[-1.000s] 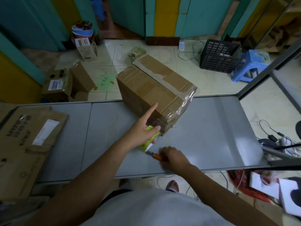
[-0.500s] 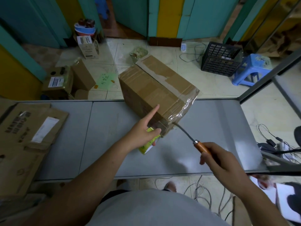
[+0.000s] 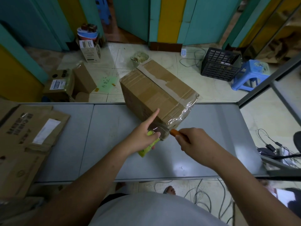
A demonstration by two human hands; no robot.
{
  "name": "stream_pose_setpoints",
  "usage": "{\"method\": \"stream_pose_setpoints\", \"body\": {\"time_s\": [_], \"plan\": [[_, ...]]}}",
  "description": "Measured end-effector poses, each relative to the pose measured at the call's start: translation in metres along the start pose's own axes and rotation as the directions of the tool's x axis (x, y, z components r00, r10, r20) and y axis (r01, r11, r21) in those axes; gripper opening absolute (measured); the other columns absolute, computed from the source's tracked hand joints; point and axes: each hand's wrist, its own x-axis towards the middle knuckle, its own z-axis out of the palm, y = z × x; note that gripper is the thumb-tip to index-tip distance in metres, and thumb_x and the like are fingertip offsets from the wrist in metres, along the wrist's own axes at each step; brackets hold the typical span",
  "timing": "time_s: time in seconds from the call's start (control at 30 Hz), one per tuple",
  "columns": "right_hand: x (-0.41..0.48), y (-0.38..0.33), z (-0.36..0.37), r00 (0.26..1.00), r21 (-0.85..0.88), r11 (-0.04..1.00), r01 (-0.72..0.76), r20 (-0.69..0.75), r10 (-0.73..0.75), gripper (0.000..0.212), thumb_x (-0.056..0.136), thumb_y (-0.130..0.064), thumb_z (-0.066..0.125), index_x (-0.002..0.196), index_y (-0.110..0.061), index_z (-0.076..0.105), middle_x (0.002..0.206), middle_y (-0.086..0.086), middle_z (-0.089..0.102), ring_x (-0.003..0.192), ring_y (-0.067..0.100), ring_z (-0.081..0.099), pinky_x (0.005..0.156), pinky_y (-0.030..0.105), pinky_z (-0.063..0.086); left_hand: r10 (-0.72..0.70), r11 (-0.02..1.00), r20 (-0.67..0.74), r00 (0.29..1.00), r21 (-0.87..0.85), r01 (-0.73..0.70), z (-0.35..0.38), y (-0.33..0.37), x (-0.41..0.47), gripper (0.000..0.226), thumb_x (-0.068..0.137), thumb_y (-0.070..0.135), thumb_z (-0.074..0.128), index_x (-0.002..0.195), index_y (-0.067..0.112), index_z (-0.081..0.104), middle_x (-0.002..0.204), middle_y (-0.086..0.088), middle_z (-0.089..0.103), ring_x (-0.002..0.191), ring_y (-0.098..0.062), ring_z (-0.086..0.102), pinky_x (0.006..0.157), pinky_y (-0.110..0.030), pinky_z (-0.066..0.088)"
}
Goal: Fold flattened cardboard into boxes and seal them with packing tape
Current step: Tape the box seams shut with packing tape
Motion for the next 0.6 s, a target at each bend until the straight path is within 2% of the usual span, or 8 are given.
{"method": "stream_pose_setpoints", "body": {"time_s": [0.07, 0.1, 0.23, 0.37, 0.47, 0.6], "plan": [[0.010, -0.010, -0.003, 1.000, -0.026, 1.000, -0.016, 0.014, 0.016, 0.038, 0.108, -0.033, 0.049, 0.076, -0.017, 0.060, 0.076, 0.009, 0.069, 0.070, 0.024, 0.068, 0.073, 0.047, 0.058, -0.007, 1.000, 0.006, 1.000, 0.012, 0.007, -0.001, 0.001, -0.001, 0.088, 0.103, 0.018, 0.067, 0.156, 0.069, 0.019, 0.163, -0.023, 0.040, 0.069, -0.017, 0.075, 0.068, -0.029, 0.061], [0.015, -0.016, -0.004, 1.000, -0.038, 0.999, -0.020, 0.023, 0.021, 0.037, 0.108, -0.031, 0.049, 0.079, -0.013, 0.062, 0.079, 0.011, 0.070, 0.073, 0.026, 0.068, 0.074, 0.047, 0.058, -0.007, 1.000, 0.004, 1.000, 0.012, 0.007, -0.001, 0.002, -0.002, 0.088, 0.103, 0.018, 0.067, 0.157, 0.069, 0.019, 0.157, -0.030, 0.045, 0.067, -0.016, 0.074, 0.067, -0.028, 0.060], [0.027, -0.030, -0.007, 0.997, -0.048, 0.997, -0.054, 0.059, 0.057, 0.029, 0.107, -0.025, 0.048, 0.094, -0.005, 0.065, 0.088, 0.015, 0.070, 0.082, 0.030, 0.070, 0.079, 0.046, 0.058, 0.012, 1.000, -0.009, 1.000, 0.001, -0.012, 0.000, 0.001, -0.002, 0.088, 0.103, 0.016, 0.068, 0.159, 0.065, 0.020, 0.160, -0.011, 0.047, 0.069, -0.010, 0.074, 0.064, -0.028, 0.061], [0.016, -0.026, -0.009, 0.997, -0.054, 0.997, -0.056, 0.057, 0.060, 0.035, 0.108, -0.026, 0.048, 0.083, -0.007, 0.063, 0.083, 0.014, 0.071, 0.076, 0.030, 0.070, 0.074, 0.046, 0.059, -0.006, 1.000, 0.003, 1.000, 0.016, 0.005, -0.004, -0.001, -0.002, 0.088, 0.103, 0.020, 0.068, 0.155, 0.071, 0.019, 0.151, -0.030, 0.052, 0.065, -0.015, 0.074, 0.065, -0.028, 0.060], [-0.001, -0.016, -0.010, 0.997, -0.052, 0.996, -0.068, 0.028, 0.070, 0.044, 0.108, -0.034, 0.048, 0.073, -0.010, 0.058, 0.076, 0.012, 0.070, 0.069, 0.031, 0.067, 0.068, 0.048, 0.056, -0.022, 1.000, 0.015, 1.000, 0.018, 0.022, -0.006, -0.002, -0.001, 0.088, 0.103, 0.024, 0.069, 0.152, 0.076, 0.018, 0.159, -0.021, 0.045, 0.070, -0.018, 0.077, 0.066, -0.027, 0.062], [-0.017, -0.009, -0.007, 0.997, -0.047, 0.996, -0.074, 0.002, 0.074, 0.047, 0.109, -0.040, 0.049, 0.075, -0.009, 0.059, 0.075, 0.011, 0.071, 0.065, 0.032, 0.066, 0.069, 0.051, 0.057, -0.015, 1.000, 0.027, 1.000, 0.014, 0.015, -0.009, -0.006, 0.000, 0.088, 0.102, 0.027, 0.070, 0.149, 0.079, 0.018, 0.163, -0.018, 0.040, 0.073, -0.015, 0.078, 0.066, -0.026, 0.062]]}}
